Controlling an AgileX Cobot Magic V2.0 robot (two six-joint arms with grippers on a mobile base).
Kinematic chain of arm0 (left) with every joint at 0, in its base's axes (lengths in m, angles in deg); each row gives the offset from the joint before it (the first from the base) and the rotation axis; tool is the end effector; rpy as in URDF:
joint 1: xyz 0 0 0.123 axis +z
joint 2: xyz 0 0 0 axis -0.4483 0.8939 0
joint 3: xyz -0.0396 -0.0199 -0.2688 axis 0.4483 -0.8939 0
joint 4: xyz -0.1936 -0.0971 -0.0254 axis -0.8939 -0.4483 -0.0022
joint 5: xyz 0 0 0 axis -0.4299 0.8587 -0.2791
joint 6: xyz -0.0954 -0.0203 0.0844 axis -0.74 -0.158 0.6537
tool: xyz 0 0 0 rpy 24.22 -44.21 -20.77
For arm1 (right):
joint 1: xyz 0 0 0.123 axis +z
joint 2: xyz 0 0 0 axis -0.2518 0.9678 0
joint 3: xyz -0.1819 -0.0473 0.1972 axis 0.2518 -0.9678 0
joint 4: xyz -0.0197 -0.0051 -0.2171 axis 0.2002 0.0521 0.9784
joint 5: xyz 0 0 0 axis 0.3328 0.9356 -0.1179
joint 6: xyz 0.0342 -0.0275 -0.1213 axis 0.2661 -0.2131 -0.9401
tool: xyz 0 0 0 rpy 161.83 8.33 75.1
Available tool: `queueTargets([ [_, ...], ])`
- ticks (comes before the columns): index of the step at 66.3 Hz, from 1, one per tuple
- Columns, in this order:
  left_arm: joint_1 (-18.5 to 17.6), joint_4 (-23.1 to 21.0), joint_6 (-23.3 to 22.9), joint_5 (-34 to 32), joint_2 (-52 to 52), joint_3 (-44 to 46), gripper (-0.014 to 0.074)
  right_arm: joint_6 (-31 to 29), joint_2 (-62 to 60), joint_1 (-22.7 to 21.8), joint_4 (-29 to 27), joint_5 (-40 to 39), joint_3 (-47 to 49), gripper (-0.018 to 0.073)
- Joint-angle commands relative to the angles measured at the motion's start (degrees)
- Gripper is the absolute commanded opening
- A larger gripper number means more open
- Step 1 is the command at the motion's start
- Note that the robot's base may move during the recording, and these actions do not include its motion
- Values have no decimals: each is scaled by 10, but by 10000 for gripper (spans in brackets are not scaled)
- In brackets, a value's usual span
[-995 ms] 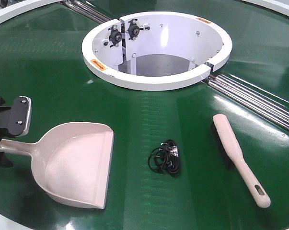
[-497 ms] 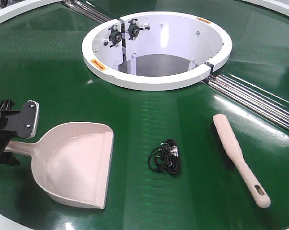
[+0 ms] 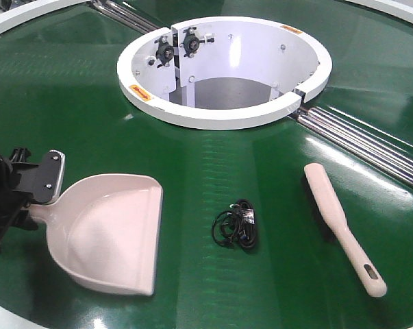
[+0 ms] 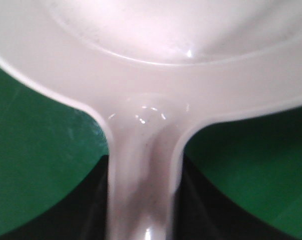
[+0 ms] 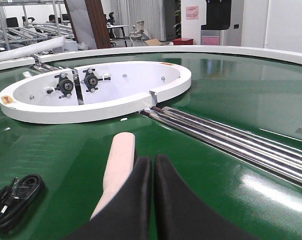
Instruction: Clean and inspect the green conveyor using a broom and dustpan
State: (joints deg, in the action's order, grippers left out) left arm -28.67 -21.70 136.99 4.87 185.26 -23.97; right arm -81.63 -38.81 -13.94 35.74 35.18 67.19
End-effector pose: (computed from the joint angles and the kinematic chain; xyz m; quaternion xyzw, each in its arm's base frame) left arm 0.2988 -0.0198 0.1777 0.7099 0.6940 0.0527 0.1072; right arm 0.0731 0.0006 0.1935 0.0124 0.7220 0.0182 0.6915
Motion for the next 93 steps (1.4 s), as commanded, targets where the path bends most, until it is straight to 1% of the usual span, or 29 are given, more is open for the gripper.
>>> queueTargets([
  [1, -17, -11, -1, -14, -21, 16, 46, -3, -10, -3, 2, -43, -13, -10],
  [4, -24, -9, -1, -13, -21, 17, -8, -3, -10, -3, 2, -43, -13, -10],
  [15, -49, -6, -12, 20, -21, 48, -8, -3, -10, -3, 2, -43, -13, -10],
  [21, -60, -7, -13, 51, -21, 77, -8, -3, -10, -3, 2, -43, -13, -10],
  [25, -67, -8, -25, 64, -21, 94, -8, -3, -10, -3, 2, -43, -13, -10],
  [35, -87, -10, -83, 63, -21, 120, -8, -3, -10, -3, 2, -43, -13, -10],
  [48, -109, -3, -87, 63, -19, 122, -8, -3, -10, -3, 2, -43, -13, -10],
  [51, -109, 4, -87, 63, -19, 122, -8, -3, -10, -3, 2, -43, -13, -10],
  [70, -109, 9, -85, 93, 14, 122, -8, -3, -10, -3, 2, -43, -13, -10],
  [86, -109, 35, -85, 85, 20, 122, -8, -3, -10, -3, 2, -43, -13, -10],
  [93, -109, 35, -85, 81, 20, 122, -8, -3, -10, -3, 2, -43, -13, -10],
])
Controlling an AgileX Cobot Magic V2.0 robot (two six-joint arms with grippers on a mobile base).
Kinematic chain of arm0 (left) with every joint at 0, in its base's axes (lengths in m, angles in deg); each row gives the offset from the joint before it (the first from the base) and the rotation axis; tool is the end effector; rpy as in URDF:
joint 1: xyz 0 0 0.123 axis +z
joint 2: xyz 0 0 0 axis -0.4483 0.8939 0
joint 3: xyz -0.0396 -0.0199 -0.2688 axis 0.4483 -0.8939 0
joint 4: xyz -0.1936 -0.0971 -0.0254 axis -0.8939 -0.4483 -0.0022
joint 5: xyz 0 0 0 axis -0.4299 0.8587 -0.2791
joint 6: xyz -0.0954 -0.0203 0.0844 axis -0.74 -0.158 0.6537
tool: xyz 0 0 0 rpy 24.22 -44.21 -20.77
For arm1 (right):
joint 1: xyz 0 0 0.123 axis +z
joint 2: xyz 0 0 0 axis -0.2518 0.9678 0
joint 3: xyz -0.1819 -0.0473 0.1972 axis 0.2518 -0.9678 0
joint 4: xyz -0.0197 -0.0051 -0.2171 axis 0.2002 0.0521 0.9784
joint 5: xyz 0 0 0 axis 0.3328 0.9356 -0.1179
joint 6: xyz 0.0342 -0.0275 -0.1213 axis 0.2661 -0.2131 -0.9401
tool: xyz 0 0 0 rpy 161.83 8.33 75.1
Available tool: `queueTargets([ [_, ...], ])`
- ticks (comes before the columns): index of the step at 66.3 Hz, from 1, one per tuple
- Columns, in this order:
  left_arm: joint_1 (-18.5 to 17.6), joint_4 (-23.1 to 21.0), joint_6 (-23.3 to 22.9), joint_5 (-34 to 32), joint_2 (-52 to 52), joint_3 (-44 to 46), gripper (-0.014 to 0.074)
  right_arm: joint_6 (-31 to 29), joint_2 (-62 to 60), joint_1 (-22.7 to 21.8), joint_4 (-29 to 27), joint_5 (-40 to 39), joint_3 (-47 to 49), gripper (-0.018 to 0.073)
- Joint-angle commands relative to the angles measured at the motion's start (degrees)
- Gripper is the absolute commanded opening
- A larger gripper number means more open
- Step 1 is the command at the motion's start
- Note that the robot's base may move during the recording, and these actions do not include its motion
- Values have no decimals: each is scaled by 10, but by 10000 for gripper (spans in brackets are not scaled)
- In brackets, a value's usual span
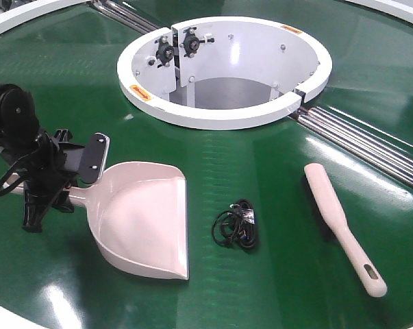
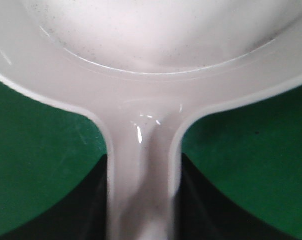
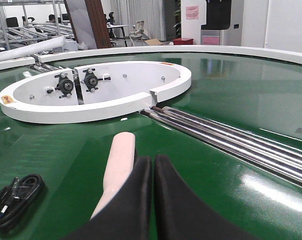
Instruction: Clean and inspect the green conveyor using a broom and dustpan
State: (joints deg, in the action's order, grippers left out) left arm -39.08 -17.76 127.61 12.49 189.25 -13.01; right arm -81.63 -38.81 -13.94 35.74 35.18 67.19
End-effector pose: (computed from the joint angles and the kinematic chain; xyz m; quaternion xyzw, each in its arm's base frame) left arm 0.3162 -0.0728 0.1966 0.7318 0.6729 0.0524 0.0945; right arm 0.0731 0.0006 0.1935 0.0124 0.7220 0.0182 0.6915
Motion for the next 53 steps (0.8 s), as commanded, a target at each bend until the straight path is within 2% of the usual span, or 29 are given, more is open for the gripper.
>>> queueTargets([
  [1, -5, -5, 8, 4, -20, 13, -8, -3, -10, -3, 2, -43, -13, -10],
  [53, -5, -6, 13, 8, -21, 13, -7, -3, -10, -3, 2, -43, -13, -10],
])
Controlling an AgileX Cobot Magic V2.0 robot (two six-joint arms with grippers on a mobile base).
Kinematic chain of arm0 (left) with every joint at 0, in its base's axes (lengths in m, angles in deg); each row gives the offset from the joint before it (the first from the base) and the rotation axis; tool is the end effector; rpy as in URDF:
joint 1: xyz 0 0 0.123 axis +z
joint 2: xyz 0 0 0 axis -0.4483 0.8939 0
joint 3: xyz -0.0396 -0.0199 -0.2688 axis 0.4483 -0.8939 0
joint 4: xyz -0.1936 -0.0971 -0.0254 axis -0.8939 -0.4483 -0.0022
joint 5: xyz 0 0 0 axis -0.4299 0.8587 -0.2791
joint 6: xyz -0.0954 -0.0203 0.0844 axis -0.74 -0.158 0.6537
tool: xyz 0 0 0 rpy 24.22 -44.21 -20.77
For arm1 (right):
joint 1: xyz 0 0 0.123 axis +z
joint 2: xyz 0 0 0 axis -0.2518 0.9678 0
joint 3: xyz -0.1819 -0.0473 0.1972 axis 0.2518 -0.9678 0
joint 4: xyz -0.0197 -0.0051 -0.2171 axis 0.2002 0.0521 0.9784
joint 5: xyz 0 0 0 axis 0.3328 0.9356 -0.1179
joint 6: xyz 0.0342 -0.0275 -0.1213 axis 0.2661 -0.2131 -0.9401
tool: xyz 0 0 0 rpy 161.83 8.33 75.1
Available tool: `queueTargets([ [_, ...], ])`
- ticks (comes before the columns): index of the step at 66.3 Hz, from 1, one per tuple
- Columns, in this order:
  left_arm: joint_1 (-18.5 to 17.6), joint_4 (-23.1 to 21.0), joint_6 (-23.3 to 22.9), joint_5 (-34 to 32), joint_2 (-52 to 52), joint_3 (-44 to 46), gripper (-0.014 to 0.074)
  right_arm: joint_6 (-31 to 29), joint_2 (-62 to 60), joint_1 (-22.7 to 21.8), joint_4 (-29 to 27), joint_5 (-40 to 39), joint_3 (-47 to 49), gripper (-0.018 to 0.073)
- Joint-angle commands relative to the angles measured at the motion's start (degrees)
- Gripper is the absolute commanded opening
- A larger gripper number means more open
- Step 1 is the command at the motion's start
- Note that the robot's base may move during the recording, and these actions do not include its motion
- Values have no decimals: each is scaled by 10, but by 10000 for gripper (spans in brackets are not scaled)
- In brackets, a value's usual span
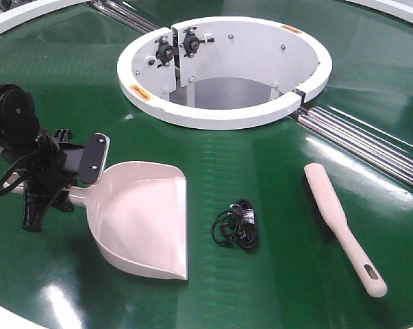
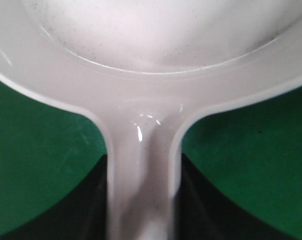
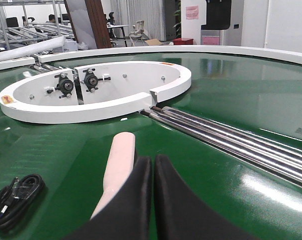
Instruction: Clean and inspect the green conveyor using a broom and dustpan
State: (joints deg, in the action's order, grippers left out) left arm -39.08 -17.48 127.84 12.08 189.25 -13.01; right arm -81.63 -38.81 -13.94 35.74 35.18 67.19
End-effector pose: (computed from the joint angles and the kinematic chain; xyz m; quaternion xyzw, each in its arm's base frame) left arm 0.3172 -0.0724 0.1968 0.7337 0.6703 0.0564 0.0961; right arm 0.0731 0.0006 0.1935 0.0124 0.7220 0.0182 0.6915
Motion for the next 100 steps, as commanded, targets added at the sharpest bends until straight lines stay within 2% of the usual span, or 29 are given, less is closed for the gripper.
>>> queueTargets([
  [1, -5, -9, 10, 12, -21, 13, -7, -3, -10, -3, 2, -43, -13, -10],
  [52, -5, -9, 10, 12, -21, 13, -7, -3, -10, -3, 2, -46, -12, -10],
  [67, -5, -9, 10, 12, -21, 13, -7, 3, -10, -3, 1, -127, 13, -10],
  [79, -5, -9, 10, 12, -21, 13, -7, 3, 48, -3, -3, -30, 127, -10],
  [89, -5, -9, 10, 12, -21, 13, -7, 2, 148, -3, -23, 106, 226, -10],
  [94, -5, -9, 10, 12, -21, 13, -7, -16, 200, -3, -22, 181, 266, -10],
  [100, -5, -9, 10, 12, -21, 13, -7, -35, 249, -3, -22, 235, 297, -10],
])
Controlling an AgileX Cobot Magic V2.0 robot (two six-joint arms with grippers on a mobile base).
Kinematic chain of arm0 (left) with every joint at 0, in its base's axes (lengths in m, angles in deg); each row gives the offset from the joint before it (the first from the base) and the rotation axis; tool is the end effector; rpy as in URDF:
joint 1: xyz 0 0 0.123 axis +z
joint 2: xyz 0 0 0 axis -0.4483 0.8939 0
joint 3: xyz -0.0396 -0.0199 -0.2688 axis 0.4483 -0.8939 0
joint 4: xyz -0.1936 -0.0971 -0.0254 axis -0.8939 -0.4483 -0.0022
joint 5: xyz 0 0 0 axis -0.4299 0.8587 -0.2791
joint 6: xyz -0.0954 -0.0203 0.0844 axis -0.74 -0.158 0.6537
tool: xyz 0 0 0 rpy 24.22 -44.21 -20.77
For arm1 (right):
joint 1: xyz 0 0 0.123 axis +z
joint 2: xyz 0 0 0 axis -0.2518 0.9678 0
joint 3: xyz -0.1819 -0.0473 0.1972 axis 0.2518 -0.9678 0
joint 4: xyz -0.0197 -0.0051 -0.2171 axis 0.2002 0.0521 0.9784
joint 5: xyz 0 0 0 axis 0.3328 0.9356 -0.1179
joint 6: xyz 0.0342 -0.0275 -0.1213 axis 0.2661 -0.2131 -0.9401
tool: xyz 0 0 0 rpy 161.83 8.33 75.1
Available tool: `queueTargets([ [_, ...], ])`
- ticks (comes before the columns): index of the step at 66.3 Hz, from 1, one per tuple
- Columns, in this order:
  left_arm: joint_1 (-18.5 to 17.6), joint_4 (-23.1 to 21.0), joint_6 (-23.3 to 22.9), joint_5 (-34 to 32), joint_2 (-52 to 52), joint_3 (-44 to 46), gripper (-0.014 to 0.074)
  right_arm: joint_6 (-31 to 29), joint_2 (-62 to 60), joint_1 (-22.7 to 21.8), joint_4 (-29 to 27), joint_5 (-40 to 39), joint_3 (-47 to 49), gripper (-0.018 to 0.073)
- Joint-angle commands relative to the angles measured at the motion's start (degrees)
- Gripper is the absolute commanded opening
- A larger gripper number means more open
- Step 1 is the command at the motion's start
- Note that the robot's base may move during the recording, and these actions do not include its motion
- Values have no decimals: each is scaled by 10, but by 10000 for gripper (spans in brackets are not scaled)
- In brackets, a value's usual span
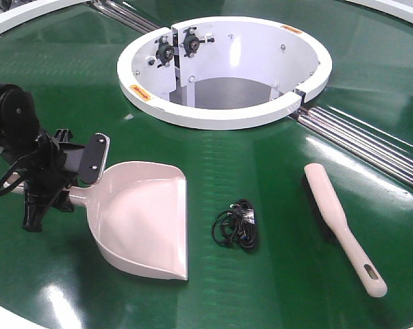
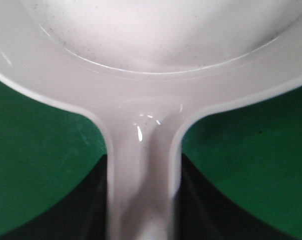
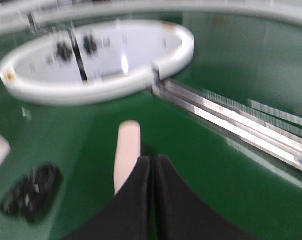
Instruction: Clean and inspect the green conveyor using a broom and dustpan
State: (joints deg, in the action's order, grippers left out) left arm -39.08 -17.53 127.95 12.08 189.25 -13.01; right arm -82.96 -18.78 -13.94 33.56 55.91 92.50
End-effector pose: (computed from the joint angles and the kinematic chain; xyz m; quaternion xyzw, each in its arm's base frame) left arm 0.3172 -0.0725 0.1968 0.7342 0.6698 0.0562 0.0962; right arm 0.0909 0.0023 0.2692 0.0153 0.8084 0.0235 0.5880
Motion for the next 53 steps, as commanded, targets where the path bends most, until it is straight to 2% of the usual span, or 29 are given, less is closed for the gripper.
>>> queueTargets([
  [1, -5, -8, 9, 12, -21, 13, -7, -21, 55, -3, 1, 34, 46, -10],
  [19, -5, -8, 9, 12, -21, 13, -7, -5, 131, -3, 6, 36, 49, -1],
  [27, -5, -8, 9, 12, -21, 13, -7, -21, 165, -3, 3, 53, 54, 52],
  [35, -5, -8, 9, 12, -21, 13, -7, -21, 200, 16, 9, 71, 82, 185],
  [47, -5, -8, 9, 12, -21, 13, -7, -21, 260, 50, 15, 124, 143, 451],
  [53, -5, -8, 9, 12, -21, 13, -7, -21, 301, 63, 15, 137, 177, 549],
])
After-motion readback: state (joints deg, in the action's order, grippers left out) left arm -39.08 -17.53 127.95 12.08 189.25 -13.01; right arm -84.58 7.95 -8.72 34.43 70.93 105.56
